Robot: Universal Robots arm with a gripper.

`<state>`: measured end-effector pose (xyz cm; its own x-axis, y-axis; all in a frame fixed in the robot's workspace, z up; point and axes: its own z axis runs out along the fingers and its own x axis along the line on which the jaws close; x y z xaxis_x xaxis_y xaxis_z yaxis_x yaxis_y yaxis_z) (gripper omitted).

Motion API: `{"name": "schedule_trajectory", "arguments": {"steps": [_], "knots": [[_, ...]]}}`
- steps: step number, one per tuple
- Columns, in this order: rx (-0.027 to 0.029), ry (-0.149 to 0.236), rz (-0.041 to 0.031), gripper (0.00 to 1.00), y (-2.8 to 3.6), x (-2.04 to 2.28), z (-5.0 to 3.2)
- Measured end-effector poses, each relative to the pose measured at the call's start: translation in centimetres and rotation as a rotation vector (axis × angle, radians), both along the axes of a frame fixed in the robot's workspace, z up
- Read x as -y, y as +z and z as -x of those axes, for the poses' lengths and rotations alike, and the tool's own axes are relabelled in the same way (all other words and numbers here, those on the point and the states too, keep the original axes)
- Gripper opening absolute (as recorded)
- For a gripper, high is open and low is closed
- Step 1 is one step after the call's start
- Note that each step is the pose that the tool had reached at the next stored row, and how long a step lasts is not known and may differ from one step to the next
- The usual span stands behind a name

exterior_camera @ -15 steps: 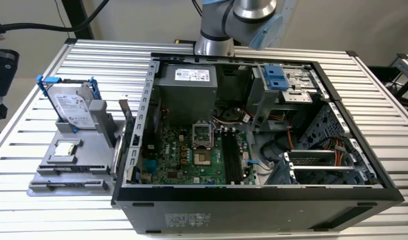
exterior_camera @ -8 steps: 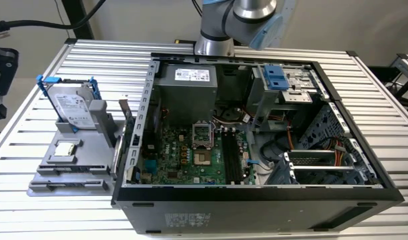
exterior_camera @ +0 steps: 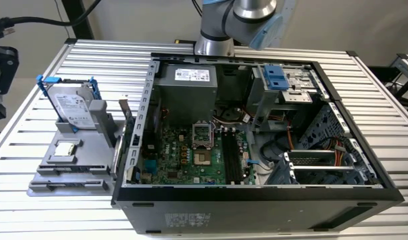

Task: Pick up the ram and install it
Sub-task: 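Pick up the ram and move it above insertion slot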

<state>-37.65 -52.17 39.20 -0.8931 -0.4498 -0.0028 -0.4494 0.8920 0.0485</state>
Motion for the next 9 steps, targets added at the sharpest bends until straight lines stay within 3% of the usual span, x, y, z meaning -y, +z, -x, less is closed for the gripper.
{"name": "schedule_trajectory", "arguments": {"steps": [9], "knots": [[0.0000, 0.100, 0.0000, 0.00, 0.00, -0.02, 0.01]]}}
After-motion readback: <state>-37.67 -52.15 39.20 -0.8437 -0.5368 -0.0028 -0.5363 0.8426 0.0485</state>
